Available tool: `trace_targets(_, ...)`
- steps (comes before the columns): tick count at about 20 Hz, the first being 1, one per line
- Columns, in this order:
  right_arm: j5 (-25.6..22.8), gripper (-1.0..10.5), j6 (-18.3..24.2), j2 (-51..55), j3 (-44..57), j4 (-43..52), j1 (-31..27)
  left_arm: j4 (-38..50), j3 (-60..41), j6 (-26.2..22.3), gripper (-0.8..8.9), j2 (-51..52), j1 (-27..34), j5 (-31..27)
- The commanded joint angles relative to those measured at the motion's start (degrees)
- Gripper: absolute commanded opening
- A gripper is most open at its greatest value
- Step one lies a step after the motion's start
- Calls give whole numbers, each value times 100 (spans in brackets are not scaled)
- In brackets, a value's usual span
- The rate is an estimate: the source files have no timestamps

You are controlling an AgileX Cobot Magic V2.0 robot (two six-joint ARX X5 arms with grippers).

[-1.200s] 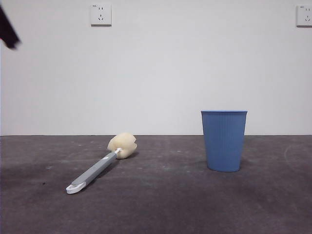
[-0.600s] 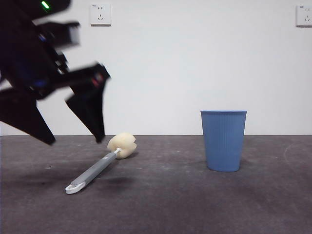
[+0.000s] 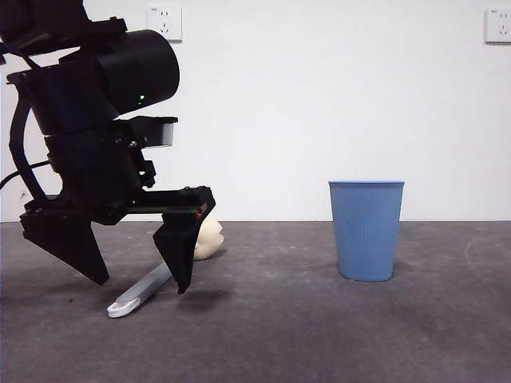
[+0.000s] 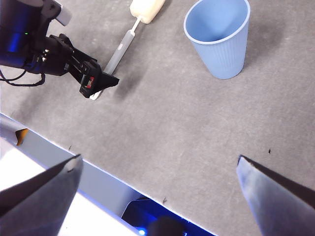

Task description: Pick up the cup brush,pick up the cup,insert the brush into the cup,clean the cup,put the cup brush back,put the cup back to the fixed position on the table

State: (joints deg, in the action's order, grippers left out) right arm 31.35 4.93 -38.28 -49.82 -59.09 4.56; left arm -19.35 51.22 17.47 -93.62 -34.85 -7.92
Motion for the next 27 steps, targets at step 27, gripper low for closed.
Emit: trace_targets(27,109,626,-756,-656,267,1484,544,-1266,-4,-363,-8,2127,-229,260)
